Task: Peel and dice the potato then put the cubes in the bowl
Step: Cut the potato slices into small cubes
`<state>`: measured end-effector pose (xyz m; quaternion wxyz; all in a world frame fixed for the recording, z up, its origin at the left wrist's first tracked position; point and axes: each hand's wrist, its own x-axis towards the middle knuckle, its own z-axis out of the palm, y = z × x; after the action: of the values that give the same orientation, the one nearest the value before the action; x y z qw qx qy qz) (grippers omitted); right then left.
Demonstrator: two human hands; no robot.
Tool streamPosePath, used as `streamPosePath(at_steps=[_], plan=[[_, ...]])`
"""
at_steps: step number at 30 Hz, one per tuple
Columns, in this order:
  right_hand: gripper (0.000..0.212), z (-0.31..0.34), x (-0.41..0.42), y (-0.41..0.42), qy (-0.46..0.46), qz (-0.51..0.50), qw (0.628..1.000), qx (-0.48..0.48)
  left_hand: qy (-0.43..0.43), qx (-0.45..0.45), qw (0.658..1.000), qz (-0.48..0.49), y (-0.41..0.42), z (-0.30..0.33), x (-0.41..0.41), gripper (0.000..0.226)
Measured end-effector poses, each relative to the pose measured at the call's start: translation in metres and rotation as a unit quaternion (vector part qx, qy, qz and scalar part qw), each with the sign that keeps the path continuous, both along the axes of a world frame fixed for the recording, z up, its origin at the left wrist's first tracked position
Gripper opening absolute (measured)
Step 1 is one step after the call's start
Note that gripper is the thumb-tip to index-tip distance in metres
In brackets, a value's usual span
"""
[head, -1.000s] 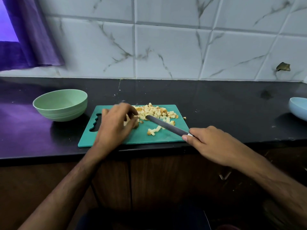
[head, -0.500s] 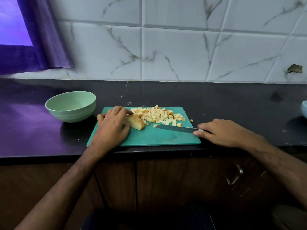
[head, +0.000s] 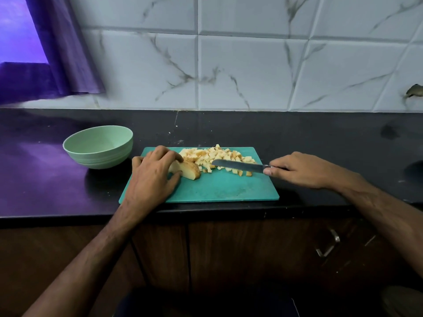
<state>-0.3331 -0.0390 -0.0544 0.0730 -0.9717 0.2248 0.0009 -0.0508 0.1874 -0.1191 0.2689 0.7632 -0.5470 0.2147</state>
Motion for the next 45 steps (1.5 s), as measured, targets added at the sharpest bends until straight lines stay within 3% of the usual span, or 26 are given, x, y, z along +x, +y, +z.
streamPosePath(at_steps=[3, 8, 15, 23, 32, 36, 40, 45], plan=[[0.042, -0.009, -0.006, 0.007, 0.057, 0.007, 0.998, -0.017, -0.008, 0.006, 1.0, 0.004, 0.001, 0.002, -0.002, 0.03], [0.027, -0.009, 0.001, 0.004, 0.056, -0.02, 0.995, -0.083, -0.01, 0.01, 1.0, 0.009, 0.002, 0.003, -0.003, 0.03], [0.041, -0.007, 0.006, 0.011, 0.048, 0.018, 0.997, -0.065, -0.006, 0.014, 1.0, -0.001, 0.003, 0.005, -0.003, 0.033], [0.042, -0.009, 0.014, 0.013, 0.025, -0.009, 0.998, -0.056, -0.018, 0.005, 1.0, 0.002, 0.005, 0.003, -0.002, 0.04], [0.039, -0.009, 0.004, 0.022, 0.043, -0.041, 0.995, -0.076, -0.034, -0.009, 0.999, -0.01, 0.007, 0.002, -0.002, 0.023], [0.029, -0.003, 0.001, 0.029, 0.035, -0.034, 0.996, -0.076, -0.083, -0.043, 0.994, -0.058, 0.01, 0.005, -0.005, 0.018], [0.025, -0.002, -0.002, 0.035, 0.048, -0.036, 0.994, -0.086, -0.169, -0.093, 0.968, -0.163, 0.017, 0.009, -0.011, 0.016], [0.031, -0.001, -0.006, 0.041, 0.057, -0.054, 0.993, -0.086, -0.231, -0.057, 0.942, -0.238, 0.01, 0.004, -0.026, 0.02]])
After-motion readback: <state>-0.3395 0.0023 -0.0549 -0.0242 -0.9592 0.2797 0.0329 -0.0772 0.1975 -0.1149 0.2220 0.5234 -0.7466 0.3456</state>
